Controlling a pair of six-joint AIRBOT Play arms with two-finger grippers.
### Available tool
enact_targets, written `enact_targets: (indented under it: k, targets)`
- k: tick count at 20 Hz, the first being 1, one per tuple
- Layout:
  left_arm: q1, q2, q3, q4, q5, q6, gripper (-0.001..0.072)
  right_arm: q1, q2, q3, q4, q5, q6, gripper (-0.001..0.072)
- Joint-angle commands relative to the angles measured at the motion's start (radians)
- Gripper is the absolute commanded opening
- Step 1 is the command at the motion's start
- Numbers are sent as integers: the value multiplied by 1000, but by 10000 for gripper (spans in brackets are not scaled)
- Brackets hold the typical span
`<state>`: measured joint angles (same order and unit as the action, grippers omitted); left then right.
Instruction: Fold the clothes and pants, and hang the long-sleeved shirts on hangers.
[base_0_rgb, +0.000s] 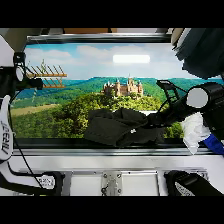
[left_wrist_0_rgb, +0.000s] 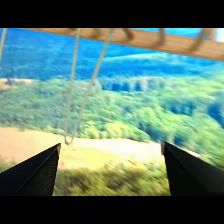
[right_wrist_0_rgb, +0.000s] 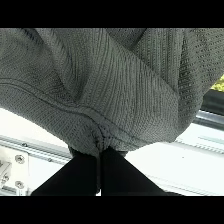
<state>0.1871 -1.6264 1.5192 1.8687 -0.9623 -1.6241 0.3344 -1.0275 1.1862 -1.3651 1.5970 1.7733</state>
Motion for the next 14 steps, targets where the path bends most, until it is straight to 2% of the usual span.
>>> enact_targets:
  k: [1, 5, 10, 14]
  targets:
    - [10, -175, 85, 135, 26, 5, 714, -1, 0, 0, 0, 0, 0, 18]
    - [10, -307, 164, 236, -24, 6, 714, -1, 0, 0, 0, 0, 0, 18]
    - [29, -398, 252, 234, -24, 16, 714, -1, 0, 0, 0, 0, 0, 18]
    - [46, -408, 235, 232, 10, 20, 714, -1, -3, 0, 0, 0, 0, 18]
